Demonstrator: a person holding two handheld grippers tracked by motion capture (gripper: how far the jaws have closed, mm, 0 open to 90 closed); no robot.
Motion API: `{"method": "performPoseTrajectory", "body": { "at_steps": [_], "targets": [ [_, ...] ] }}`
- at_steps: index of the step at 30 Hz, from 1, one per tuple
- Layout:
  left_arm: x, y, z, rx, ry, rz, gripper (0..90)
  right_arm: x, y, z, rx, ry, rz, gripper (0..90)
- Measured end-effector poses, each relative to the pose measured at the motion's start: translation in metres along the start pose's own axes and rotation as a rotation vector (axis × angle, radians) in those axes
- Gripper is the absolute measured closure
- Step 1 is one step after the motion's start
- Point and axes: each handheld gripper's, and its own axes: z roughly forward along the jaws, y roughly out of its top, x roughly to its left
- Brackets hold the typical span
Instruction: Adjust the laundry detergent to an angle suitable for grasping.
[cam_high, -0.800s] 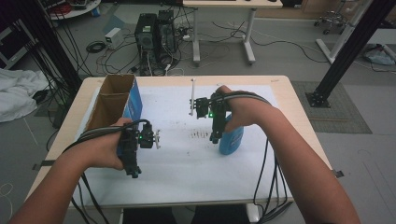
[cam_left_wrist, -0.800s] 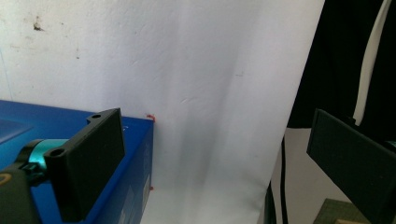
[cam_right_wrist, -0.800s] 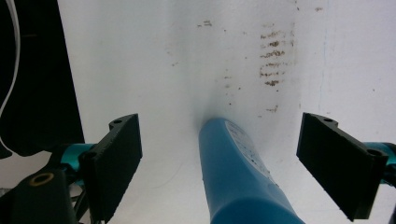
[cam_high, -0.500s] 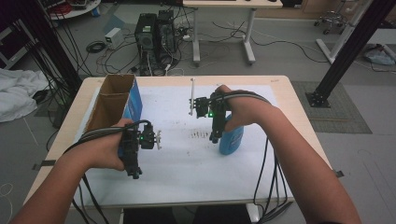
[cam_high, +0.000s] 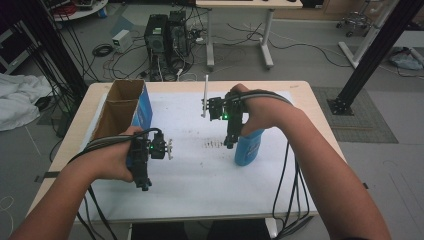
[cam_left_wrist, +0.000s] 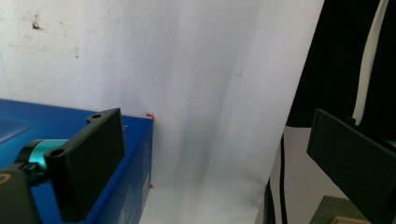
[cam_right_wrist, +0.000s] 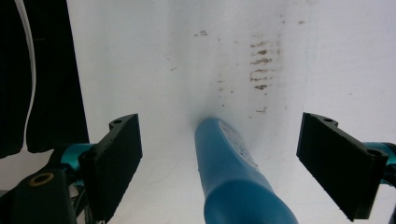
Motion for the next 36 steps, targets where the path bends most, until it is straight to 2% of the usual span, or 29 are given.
{"method": "performPoseTrajectory", "body": {
  "at_steps": [5,6,8,10,11,14,22,29,36],
  "targets": [
    [-0.002,0.0,0.003,0.002,-0.006,-0.004,4.4,0.0,0.002,-0.034,-0.021,-0.03,-0.004,13.3],
    [-0.002,0.0,0.003,0.002,-0.006,-0.004,4.4,0.0,0.002,-0.034,-0.021,-0.03,-0.004,13.3],
    [-0.003,0.0,0.002,-0.003,-0.005,-0.007,4.3,0.0,0.0,-0.055,-0.025,-0.062,0.001,13.3],
    [-0.003,0.0,0.002,-0.001,-0.005,-0.007,4.4,0.0,-0.002,-0.06,-0.028,-0.069,0.009,13.3],
    [-0.002,0.0,0.003,0.003,-0.009,-0.006,4.3,0.001,-0.008,-0.068,-0.044,-0.082,0.02,13.3],
    [0.0,0.001,0.003,0.016,-0.01,-0.006,4.4,0.003,-0.017,-0.077,-0.079,-0.089,0.035,13.3],
    [0.001,0.005,-0.001,0.024,-0.004,0.003,4.4,0.008,-0.047,-0.084,-0.075,-0.115,0.086,13.3],
    [0.003,0.01,0.0,0.034,0.001,0.008,4.4,0.012,-0.089,-0.084,-0.046,-0.13,0.174,13.3],
    [0.004,0.013,0.0,0.031,0.0,0.007,4.4,0.014,-0.132,-0.074,-0.003,-0.138,0.252,13.3]
  ]
}}
